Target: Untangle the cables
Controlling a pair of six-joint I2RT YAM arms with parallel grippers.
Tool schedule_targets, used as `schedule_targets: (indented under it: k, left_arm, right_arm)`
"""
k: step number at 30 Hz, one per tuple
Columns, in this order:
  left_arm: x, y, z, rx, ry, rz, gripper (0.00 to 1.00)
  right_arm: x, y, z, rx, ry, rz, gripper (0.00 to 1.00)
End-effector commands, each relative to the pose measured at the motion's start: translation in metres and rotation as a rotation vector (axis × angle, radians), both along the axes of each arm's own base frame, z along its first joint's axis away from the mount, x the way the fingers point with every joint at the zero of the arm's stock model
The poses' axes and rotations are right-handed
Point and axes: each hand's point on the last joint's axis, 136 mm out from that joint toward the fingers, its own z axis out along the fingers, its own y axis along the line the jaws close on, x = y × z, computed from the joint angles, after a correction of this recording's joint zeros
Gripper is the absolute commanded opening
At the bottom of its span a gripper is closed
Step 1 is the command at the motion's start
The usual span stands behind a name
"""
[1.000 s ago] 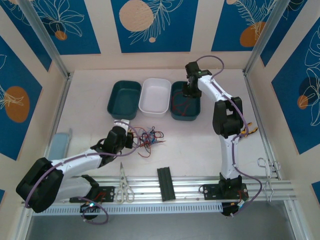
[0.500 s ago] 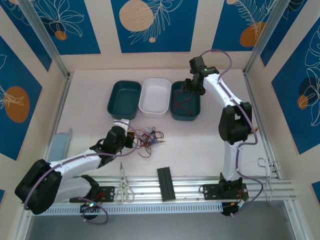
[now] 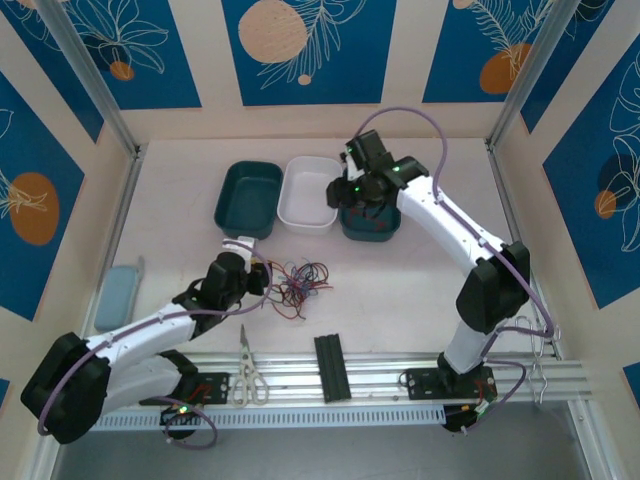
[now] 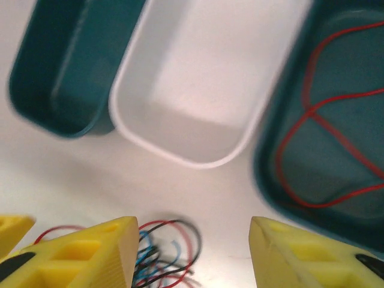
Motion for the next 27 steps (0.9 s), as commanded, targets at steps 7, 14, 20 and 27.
schedule_targets:
  k: [7, 14, 20, 27]
  left_arm:
    - [0.006, -0.008, 0.013, -0.072, 0.001, -0.011, 0.4]
    - [0.009, -0.013, 0.009, -0.104, 0.019, -0.013, 0.39]
    - [0.01, -0.016, 0.006, -0.122, 0.031, -0.017, 0.39]
    - [0.011, -0.015, 0.006, -0.13, 0.032, -0.013, 0.39]
  right_arm:
    - [-0.086, 0.073, -0.006, 0.141, 0.038, 0.311, 0.5]
    - [-0.121, 0.1, -0.026, 0.183, 0.125, 0.393, 0.5]
    - [-0.132, 0.111, -0.05, 0.154, 0.19, 0.412, 0.52]
    - [-0.137, 0.121, -0.075, 0.157, 0.259, 0.419, 0.52]
